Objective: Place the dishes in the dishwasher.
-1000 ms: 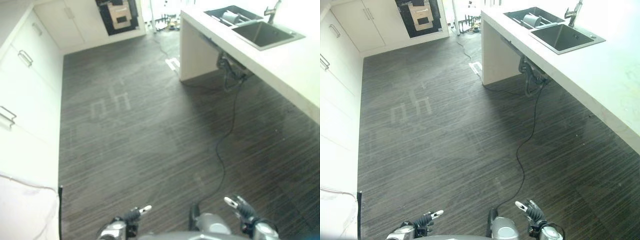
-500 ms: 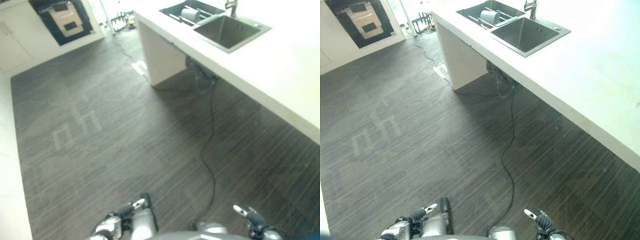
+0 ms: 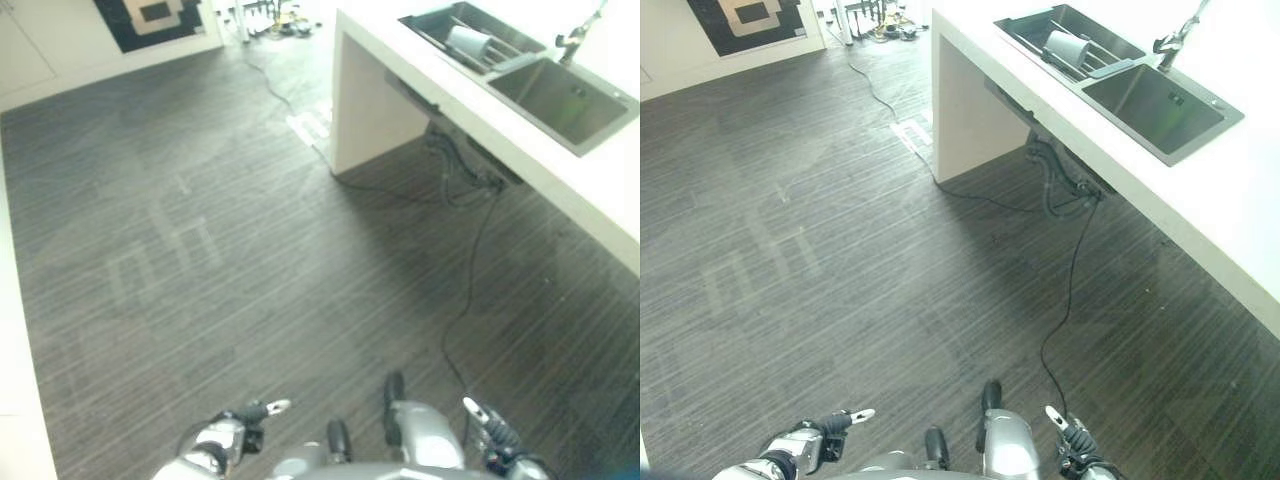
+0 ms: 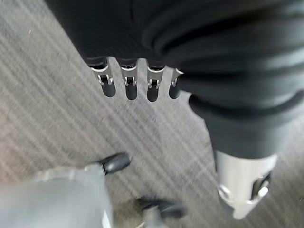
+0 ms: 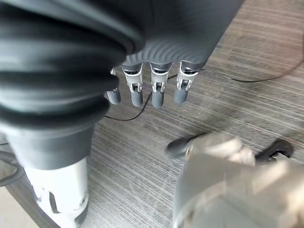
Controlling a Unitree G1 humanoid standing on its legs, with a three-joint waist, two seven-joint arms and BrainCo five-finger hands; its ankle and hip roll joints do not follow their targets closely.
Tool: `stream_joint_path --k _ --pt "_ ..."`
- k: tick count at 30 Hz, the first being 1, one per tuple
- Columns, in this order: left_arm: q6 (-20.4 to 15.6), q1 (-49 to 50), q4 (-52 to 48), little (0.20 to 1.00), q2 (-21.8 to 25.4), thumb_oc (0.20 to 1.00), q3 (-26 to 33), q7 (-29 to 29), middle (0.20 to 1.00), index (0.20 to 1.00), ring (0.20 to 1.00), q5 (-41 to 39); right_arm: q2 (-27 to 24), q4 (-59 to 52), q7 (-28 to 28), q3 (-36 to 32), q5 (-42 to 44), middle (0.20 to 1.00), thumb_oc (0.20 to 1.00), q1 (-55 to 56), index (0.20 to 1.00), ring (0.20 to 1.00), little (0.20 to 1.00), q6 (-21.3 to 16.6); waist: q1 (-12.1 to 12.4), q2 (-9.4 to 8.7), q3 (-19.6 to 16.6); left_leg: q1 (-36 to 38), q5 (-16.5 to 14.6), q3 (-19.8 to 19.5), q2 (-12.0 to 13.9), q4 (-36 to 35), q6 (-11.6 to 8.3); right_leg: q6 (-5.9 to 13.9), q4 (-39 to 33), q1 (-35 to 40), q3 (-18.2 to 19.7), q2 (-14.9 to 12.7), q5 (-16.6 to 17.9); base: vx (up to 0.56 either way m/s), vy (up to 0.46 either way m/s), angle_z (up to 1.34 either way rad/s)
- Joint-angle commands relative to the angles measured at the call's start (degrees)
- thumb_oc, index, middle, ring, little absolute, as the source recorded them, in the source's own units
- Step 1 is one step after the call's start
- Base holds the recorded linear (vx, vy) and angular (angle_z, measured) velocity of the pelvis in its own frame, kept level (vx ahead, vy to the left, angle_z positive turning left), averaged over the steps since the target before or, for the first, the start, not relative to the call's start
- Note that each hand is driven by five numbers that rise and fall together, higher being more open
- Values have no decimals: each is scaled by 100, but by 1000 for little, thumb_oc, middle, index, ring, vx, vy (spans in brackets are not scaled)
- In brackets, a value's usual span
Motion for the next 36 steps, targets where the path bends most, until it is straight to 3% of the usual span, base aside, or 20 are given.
stream_joint_path --k 1,5,8,9,10,11,12,14,15,16,18,19,21,22,23,24,26,28,34,36 --pt "-155 202 -209 1000 118 1000 -217 -422 1000 1000 1000 268 -60 -78 76 -30 -242 1000 1000 -2 1000 1000 1000 -85 -81 -134 81 -279 -637 426 873 410 -75 422 497 565 334 -391 -63 354 -276 46" --pt "-73 141 -294 1000 2 1000 -476 -558 1000 1000 1000 327 -4 -28 101 141 -335 1000 1000 58 1000 1000 1000 -47 -121 -174 -87 -244 -920 286 923 823 -67 292 496 735 397 -262 -340 376 -401 49" --pt "-57 201 -227 1000 -69 1000 -328 -433 1000 1000 1000 -186 -16 17 30 325 -440 1000 1000 -27 1000 1000 1000 -52 -111 -182 -206 -20 -1239 85 976 1331 -144 -22 731 872 328 -27 -653 382 -399 27" --pt "-92 199 -232 1000 -79 1000 -289 -430 1000 1000 1000 -209 -29 6 27 365 -486 1000 1000 -39 1000 1000 1000 -54 -108 -200 -246 -56 -1196 63 1001 1542 -169 -113 738 899 315 28 -703 272 -403 -1" --pt "-150 180 -273 1000 -129 1000 -221 -378 1000 1000 1000 -295 -89 -40 -38 468 -496 1000 1000 -79 1000 1000 1000 -20 -49 -235 -282 -320 -888 -60 1139 2634 -287 -376 715 1108 282 241 -864 219 -364 -23" --pt "-183 181 -281 1000 -138 1000 -206 -361 1000 1000 1000 -331 -98 -43 -44 479 -485 1000 1000 -84 1000 1000 1000 -17 -37 -234 -288 -388 -841 -86 1155 2776 -301 -410 716 1131 274 272 -888 281 -445 -32" --pt "-242 178 -285 1000 -169 1000 -107 -339 1000 1000 1000 -494 -142 -48 -66 509 -482 1000 1000 -102 1000 1000 1000 1 18 -263 -303 -653 -745 -151 1107 3559 -309 -561 756 1251 272 382 -1024 192 -296 -42" --pt "-207 146 -328 1000 -169 1000 4 -351 1000 1000 1000 -559 -198 -52 -111 501 -449 1000 1000 -90 1000 1000 1000 67 107 -310 -268 -1304 -485 -301 1103 4444 -292 -738 750 1495 292 520 -1130 219 -284 -32" --pt "-244 135 -351 1000 -174 1000 50 -375 1000 1000 1000 -561 -238 -50 -116 506 -419 1000 1000 -96 1000 1000 1000 133 208 -312 -193 -1658 -551 -457 839 4460 -178 -749 753 1665 419 588 -1169 285 -145 -33" --pt "-300 155 -361 1000 -165 1000 103 -359 1000 1000 1000 -681 -264 -36 -62 514 -540 1000 1000 -115 1000 1000 1000 213 272 -291 -148 -1748 -559 -441 583 3915 -114 -713 741 1776 573 692 -1213 293 -72 -54" --pt "-283 123 -401 1000 -134 1000 140 -305 1000 1000 1000 -790 -234 -32 -103 542 -573 1000 1000 -114 1000 1000 1000 283 304 -273 -84 -1672 -254 -225 807 2749 -144 -681 567 2016 606 826 -1278 287 -12 -83" --pt "-271 116 -398 1000 -131 1000 145 -306 1000 1000 1000 -822 -226 -25 -121 556 -552 1000 1000 -111 1000 1000 1000 295 314 -277 -65 -1641 -238 -244 810 2550 -147 -666 533 2070 636 830 -1289 290 71 -83" --pt "-288 103 -356 1000 -137 1000 167 -335 1000 1000 1000 -822 -210 36 -135 600 -529 1000 1000 -88 1000 1000 1000 297 348 -223 -55 -1635 45 -466 957 1615 -278 -615 412 2235 785 905 -1348 300 121 -51" --pt "-326 116 -327 1000 -132 1000 167 -361 1000 1000 1000 -804 -220 94 -108 645 -540 1000 1000 -58 1000 1000 1000 278 382 -171 -53 -1662 422 -700 1210 1044 -444 -591 351 2352 910 958 -1397 411 215 -56" --pt "-327 157 -318 1000 -129 1000 221 -366 1000 1000 1000 -876 -244 151 -57 657 -613 1000 1000 -30 1000 1000 1000 233 413 -147 -35 -1747 710 -982 1455 816 -572 -564 341 2445 1059 951 -1452 410 240 -81" --pt "-329 177 -312 1000 -129 1000 253 -374 1000 1000 1000 -894 -258 169 -48 651 -634 1000 1000 -20 1000 1000 1000 216 414 -148 -21 -1759 747 -1036 1520 793 -598 -547 344 2478 1095 923 -1474 368 288 -85" --pt "-261 153 -298 1000 -119 1000 353 -453 1000 1000 1000 -770 -275 193 -93 555 -662 1000 1000 27 1000 1000 1000 177 323 -109 -49 -1640 712 -768 1672 702 -589 -468 427 2514 1061 803 -1590 326 308 -51" --pt "-209 122 -283 1000 -123 1000 337 -473 1000 1000 1000 -625 -271 212 -91 464 -601 1000 1000 63 1000 1000 1000 179 276 -104 -77 -1615 641 -599 1648 768 -555 -431 531 2520 1009 729 -1669 296 279 -20" --pt "-225 -106 -297 1000 84 1000 63 -327 1000 1000 1000 -657 -215 33 37 391 -500 1000 1000 128 1000 1000 1000 86 196 -156 -228 -1516 71 -533 1193 986 -190 -234 1301 2035 1100 517 -1869 272 250 -54" --pt "-182 -171 -290 1000 130 1000 35 -291 1000 1000 1000 -688 -196 -32 28 405 -433 1000 1000 138 1000 1000 1000 84 177 -185 -238 -1502 -51 -480 1157 1041 -122 -180 1393 1922 1074 464 -1833 119 107 -38"
